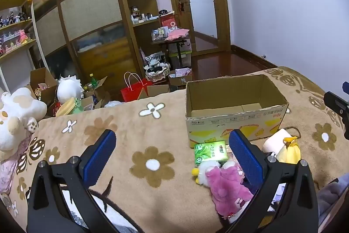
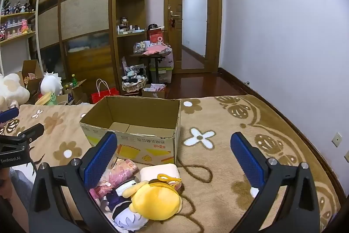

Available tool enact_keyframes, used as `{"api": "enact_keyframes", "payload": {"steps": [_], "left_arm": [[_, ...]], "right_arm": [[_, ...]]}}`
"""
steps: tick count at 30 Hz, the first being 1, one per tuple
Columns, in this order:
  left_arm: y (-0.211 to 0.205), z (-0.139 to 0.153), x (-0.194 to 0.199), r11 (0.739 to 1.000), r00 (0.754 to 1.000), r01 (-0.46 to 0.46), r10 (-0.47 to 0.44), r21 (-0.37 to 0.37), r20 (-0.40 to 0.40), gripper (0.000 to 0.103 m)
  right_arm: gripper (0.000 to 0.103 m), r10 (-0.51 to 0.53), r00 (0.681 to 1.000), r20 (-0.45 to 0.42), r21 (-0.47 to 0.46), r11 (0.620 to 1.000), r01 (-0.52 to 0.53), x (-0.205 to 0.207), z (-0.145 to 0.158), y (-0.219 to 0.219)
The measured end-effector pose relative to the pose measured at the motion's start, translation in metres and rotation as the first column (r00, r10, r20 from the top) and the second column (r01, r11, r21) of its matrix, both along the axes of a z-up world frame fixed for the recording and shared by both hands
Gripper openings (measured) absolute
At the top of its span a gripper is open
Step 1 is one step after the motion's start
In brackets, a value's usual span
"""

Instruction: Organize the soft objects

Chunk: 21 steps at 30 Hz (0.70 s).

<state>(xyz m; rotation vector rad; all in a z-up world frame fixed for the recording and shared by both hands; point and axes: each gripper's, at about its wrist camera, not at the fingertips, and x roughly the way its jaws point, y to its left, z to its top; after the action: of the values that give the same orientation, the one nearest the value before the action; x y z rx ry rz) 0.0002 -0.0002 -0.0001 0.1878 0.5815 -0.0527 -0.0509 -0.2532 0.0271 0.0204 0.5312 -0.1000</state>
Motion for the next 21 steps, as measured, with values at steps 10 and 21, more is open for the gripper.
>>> {"api": "enact_keyframes", "payload": {"steps": [10, 21], "left_arm": [[-0.0015, -0.003, 0.0015, 1.0, 1.0, -0.001, 0.001, -0.011, -0.012, 0.102], [0.003, 0.0004, 0.0, 1.0, 1.0, 0.0, -0.001, -0.014, -0.005, 0.102]], "right_arm": [[0.103, 0.0, 1.0, 0.002, 0.001, 1.0, 0.0, -0.0005, -0.0001, -0.0003], [0.103, -0.001, 1.0, 0.002, 0.001, 1.0, 0.001, 0.0001, -0.0006, 0.0004]]}}
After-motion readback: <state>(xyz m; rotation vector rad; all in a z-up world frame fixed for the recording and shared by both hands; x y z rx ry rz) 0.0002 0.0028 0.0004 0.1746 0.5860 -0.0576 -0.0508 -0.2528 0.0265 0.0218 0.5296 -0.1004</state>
